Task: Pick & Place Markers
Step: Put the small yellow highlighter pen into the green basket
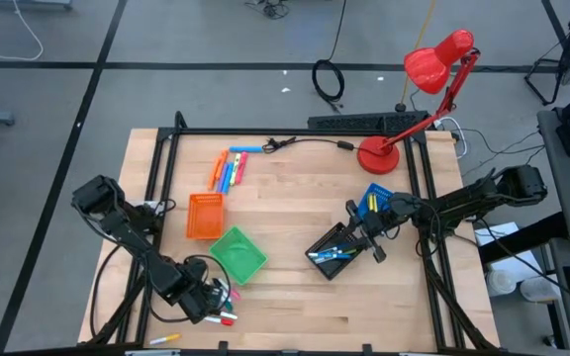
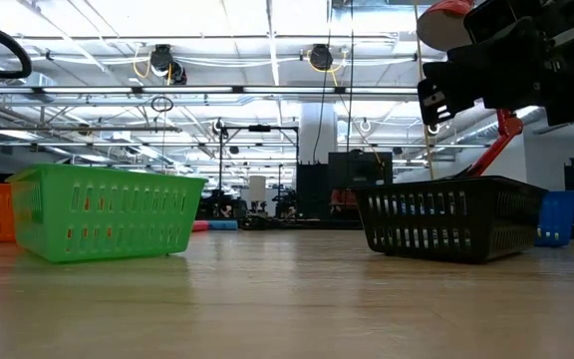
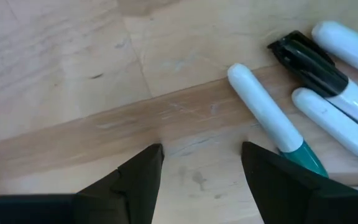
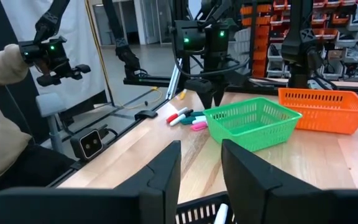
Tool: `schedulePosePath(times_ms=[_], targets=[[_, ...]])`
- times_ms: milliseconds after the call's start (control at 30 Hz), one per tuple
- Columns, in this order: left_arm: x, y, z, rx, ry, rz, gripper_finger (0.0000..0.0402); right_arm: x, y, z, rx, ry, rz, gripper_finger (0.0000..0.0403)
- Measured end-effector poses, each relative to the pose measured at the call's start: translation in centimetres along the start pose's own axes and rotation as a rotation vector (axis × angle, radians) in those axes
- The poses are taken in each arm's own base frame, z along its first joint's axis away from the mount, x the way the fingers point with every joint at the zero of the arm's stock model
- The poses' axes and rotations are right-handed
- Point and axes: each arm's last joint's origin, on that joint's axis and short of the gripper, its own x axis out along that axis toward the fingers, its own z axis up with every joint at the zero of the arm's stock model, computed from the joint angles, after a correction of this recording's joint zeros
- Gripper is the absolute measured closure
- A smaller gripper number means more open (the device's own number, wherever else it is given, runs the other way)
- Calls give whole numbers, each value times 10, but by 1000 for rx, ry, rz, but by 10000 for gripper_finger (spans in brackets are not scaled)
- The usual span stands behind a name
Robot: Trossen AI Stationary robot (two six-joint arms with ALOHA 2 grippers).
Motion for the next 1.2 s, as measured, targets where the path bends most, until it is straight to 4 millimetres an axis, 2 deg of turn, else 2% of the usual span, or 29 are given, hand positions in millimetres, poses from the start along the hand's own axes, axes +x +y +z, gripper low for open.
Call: schedulePosePath(times_ms=[167, 367, 533, 667, 933, 1200], targets=[[0, 0, 0, 133, 25, 3, 174, 0, 0, 1, -2, -5, 0, 301], [-7, 0, -9, 239, 179, -18, 174, 0, 0, 1, -5, -14, 1, 301], [-18, -7, -29, 304, 349, -168, 174, 0, 0, 1, -2, -14, 1, 301], [-22, -7, -46, 359, 410, -251, 174, 0, 0, 1, -4, -14, 0, 301], [-18, 22, -68, 333, 506, -44, 174, 0, 0, 1, -9, -13, 0, 301], [-18, 33, -79, 284, 489, -30, 174, 0, 0, 1, -9, -13, 0, 301]])
